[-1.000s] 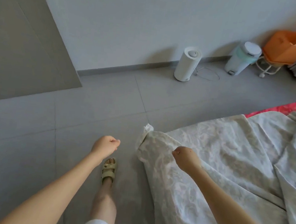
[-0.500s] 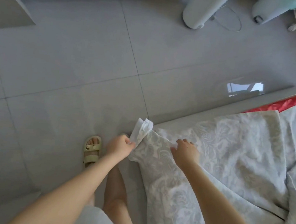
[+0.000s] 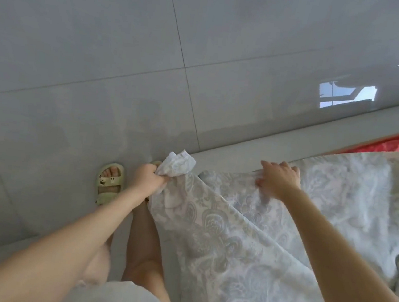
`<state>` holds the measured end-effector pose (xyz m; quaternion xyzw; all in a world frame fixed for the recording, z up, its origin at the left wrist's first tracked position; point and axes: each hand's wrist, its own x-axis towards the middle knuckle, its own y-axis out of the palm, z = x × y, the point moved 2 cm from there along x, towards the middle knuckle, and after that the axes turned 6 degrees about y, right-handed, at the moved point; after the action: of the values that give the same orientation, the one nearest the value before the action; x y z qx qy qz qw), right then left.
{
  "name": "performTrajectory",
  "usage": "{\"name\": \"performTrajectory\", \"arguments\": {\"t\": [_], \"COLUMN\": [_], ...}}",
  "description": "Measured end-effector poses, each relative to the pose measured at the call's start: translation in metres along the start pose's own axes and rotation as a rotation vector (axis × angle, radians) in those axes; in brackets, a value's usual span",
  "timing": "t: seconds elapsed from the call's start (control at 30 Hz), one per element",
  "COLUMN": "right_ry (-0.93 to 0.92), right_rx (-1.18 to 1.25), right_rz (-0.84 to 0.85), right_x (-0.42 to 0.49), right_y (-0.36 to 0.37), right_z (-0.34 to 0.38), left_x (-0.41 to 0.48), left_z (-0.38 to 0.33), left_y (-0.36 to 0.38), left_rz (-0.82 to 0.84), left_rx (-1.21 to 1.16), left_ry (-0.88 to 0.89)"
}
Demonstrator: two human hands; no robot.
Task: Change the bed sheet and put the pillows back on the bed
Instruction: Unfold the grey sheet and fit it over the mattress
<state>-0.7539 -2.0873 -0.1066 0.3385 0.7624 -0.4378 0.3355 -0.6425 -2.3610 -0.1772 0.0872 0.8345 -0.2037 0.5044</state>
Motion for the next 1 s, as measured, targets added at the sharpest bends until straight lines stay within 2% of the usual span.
{"name": "performTrajectory", "arguments": {"t": [0.07, 0.17, 0.23, 0.33, 0.43, 0.5, 0.63, 0.73, 0.83, 0.93, 1.0], "right_ry": [-0.038, -0.152, -0.162, -0.175, 0.001, 0.125, 0.184, 0.221, 0.208, 0.103, -0.018], "right_rx": [-0.132, -0.258, -0.236, 0.014, 0.348, 0.415, 0.494, 0.6, 0.615, 0.675, 0.764], "right_rz": [0.041, -0.107, -0.239, -0.525, -0.818, -0.904, -1.003, -0.948, -0.74, -0.58, -0.463], "right_x": [0.014, 0.015, 0.008, -0.016, -0.042, -0.05, -0.034, 0.001, 0.037, 0.051, 0.047], "right_y": [-0.005, -0.013, -0.019, -0.043, -0.097, -0.141, -0.197, -0.218, -0.207, -0.173, -0.151], "right_z": [0.001, 0.006, 0.001, -0.016, -0.048, -0.065, -0.069, -0.047, -0.024, -0.003, 0.004], "left_x": [0.005, 0.007, 0.004, -0.005, -0.018, -0.028, -0.021, 0.012, 0.041, 0.05, 0.05], "left_z": [0.011, 0.027, 0.032, 0.028, 0.018, 0.003, -0.028, -0.038, -0.029, -0.008, 0.003], "left_y": [-0.017, -0.041, -0.053, -0.065, -0.077, -0.089, -0.123, -0.147, -0.146, -0.135, -0.128], "left_rz": [-0.017, -0.006, 0.013, 0.04, 0.038, 0.019, -0.164, -0.323, -0.374, -0.443, -0.383], "left_rx": [-0.021, -0.081, -0.105, -0.162, -0.187, -0.259, -0.373, -0.333, -0.187, 0.032, 0.191], "left_ry": [-0.016, -0.012, -0.023, -0.014, 0.027, 0.085, 0.16, 0.152, 0.05, -0.097, -0.146]}}
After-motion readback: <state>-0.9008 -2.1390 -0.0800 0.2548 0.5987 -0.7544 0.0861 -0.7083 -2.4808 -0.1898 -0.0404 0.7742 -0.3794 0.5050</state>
